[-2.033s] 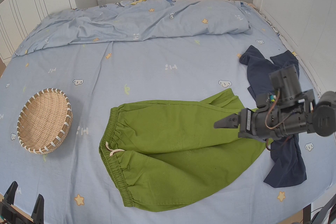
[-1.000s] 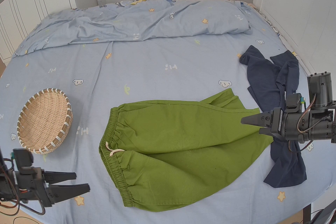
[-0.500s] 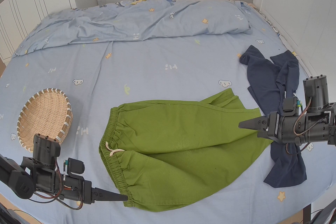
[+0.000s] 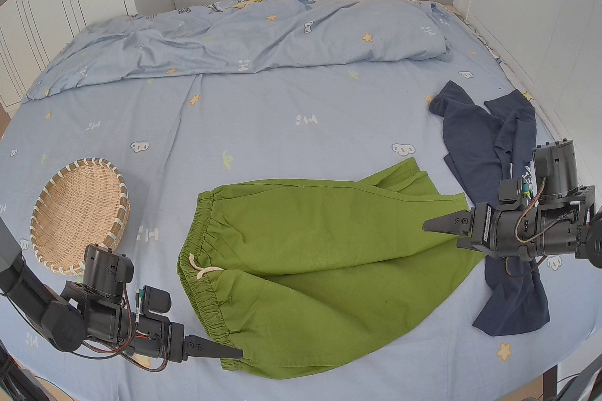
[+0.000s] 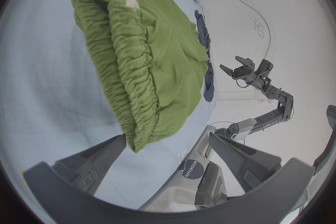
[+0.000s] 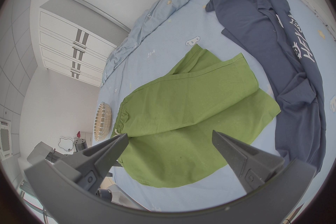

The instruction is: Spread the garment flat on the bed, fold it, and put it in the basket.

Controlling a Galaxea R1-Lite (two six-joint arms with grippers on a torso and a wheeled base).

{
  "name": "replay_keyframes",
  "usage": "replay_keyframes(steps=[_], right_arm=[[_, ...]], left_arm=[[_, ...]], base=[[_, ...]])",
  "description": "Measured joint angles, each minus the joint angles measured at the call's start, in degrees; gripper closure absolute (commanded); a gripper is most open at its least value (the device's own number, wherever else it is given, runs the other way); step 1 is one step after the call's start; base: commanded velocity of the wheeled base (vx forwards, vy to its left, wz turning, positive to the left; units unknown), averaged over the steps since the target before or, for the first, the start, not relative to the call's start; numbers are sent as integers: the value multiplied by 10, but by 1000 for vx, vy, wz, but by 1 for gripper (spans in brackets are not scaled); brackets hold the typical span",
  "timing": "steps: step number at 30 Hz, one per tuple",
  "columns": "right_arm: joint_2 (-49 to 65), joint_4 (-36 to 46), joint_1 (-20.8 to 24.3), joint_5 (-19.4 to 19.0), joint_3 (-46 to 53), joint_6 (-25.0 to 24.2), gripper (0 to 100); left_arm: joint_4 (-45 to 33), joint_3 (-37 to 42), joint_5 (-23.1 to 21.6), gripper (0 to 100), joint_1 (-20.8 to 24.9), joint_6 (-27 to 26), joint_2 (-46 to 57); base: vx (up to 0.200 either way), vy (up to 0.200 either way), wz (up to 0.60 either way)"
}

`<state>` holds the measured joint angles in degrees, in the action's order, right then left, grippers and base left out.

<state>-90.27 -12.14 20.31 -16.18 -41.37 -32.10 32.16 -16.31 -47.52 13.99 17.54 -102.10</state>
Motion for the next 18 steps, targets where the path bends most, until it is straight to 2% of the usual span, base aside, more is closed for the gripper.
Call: replay_keyframes(steps=[13, 18], right_arm=[[-10, -3, 2, 0, 4, 0, 0], [-10, -3, 4, 0, 4, 0, 0]], left_arm=[[73, 5, 16, 0, 5, 1, -60], [76, 5, 18, 0, 19, 0, -72]], base=[[0, 0, 0], [0, 0, 0]])
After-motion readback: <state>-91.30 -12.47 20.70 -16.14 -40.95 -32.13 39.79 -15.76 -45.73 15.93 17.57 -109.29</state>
